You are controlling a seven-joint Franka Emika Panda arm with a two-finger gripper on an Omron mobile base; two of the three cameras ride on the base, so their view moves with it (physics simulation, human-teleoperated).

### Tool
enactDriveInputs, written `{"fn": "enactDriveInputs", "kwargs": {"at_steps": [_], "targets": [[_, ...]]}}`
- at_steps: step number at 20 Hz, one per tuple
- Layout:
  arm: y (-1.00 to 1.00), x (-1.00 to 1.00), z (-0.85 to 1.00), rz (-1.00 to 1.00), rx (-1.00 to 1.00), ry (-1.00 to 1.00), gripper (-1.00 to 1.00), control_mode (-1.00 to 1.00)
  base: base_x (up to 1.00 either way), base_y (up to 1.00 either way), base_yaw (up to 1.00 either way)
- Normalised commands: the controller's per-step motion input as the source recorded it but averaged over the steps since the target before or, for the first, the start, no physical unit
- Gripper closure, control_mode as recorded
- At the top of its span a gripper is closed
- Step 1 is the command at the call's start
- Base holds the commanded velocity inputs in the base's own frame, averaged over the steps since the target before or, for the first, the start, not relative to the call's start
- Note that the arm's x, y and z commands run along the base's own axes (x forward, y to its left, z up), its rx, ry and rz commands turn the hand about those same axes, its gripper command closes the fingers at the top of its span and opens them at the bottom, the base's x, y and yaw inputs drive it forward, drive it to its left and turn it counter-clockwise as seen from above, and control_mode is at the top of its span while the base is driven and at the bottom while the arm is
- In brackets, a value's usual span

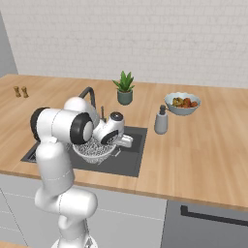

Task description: Put the colander in the sink, put the apple in the colander, and turn on the sink faucet and pour water over the colander.

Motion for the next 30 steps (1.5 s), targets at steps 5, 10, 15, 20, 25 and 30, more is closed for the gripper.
{"fn": "enactDriveInputs", "kwargs": {"at_steps": [5,10,15,20,25,30], "targets": [[0.04,0.0,-0.49,0.09,0.0,0.01,1.0,-1.0,0.0,0.0,0.0],[0.03,0.01,-0.55,0.07,0.0,0.0,1.0,-1.0,0.0,0.0,0.0],[0.0,0.0,-0.57,0.08,-0.05,0.0,1.0,-1.0,0.0,0.0,0.0],[0.0,0.0,-0.44,0.07,-0.08,0.0,1.0,-1.0,0.0,0.0,0.0],[-0.02,0.0,-0.35,0.06,-0.09,0.0,1.0,-1.0,0.0,0.0,0.0],[0.13,-0.02,-0.27,0.06,-0.05,0.0,1.0,-1.0,0.0,0.0,0.0]]}}
